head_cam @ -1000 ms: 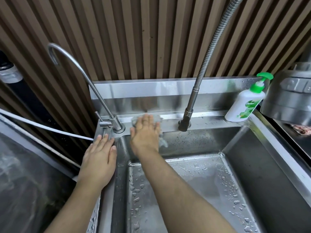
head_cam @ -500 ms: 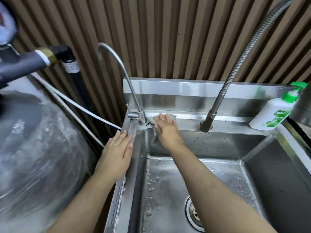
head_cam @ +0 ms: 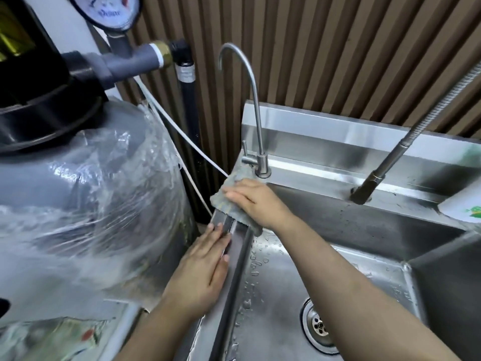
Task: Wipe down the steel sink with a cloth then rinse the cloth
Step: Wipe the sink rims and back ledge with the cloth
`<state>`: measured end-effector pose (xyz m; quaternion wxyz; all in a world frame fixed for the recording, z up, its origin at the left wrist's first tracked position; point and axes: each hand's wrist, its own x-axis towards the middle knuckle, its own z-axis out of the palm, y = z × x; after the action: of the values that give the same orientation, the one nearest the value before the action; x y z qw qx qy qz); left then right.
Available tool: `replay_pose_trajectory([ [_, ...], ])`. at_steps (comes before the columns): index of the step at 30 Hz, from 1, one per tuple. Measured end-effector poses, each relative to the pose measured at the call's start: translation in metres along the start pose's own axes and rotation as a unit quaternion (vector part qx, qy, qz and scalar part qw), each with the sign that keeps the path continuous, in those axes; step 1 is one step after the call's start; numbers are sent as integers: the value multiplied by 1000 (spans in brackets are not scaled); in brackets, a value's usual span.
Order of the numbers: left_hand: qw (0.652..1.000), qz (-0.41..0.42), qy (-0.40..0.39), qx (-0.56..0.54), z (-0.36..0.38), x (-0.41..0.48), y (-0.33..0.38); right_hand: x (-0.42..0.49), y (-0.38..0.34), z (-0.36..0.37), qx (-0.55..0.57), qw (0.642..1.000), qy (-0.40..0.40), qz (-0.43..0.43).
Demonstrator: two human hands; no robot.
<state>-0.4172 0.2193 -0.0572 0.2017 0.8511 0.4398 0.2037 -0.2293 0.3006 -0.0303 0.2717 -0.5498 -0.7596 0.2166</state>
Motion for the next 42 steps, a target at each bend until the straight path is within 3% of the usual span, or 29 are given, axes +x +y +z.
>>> replay_pose_trajectory([
  [2, 1000, 3, 6, 6, 1, 0, 0, -4, 10, 2, -40, 996, 67, -38],
  [7, 999, -5, 21, 29, 1, -2, 5, -19, 25, 16, -119, 983, -80, -113],
  [13, 1000, -9, 7, 26, 0, -2, 7, 15, 35, 13, -240, 970, -37, -10],
  [17, 999, -9, -3, 39, -2, -2, 9, -31, 30, 28, -158, 982, -33, -98],
  [20, 999, -10, -5, 46, -2, -1, 8, -21, 41, 17, -95, 991, -36, -82],
  [25, 999, -12, -3, 40, 0, 0, 7, 9, 34, 16, -165, 986, 1, 16],
  [31, 998, 3, -34, 51, -18, -21, 9, -35, 13, 13, -208, 969, -81, -107],
  [33, 996, 1, -50, 73, -24, -44, 11, -18, 25, 6, -244, 961, -95, -89],
  [37, 989, -7, -72, 128, -26, -86, 22, 6, 30, 15, -269, 963, -30, -18],
  [39, 989, -9, -75, 130, -22, -96, 24, -16, 14, 31, -232, 971, -29, -48],
  [42, 989, -15, -74, 130, -18, -99, 25, -64, -8, 48, -201, 965, -52, -159],
])
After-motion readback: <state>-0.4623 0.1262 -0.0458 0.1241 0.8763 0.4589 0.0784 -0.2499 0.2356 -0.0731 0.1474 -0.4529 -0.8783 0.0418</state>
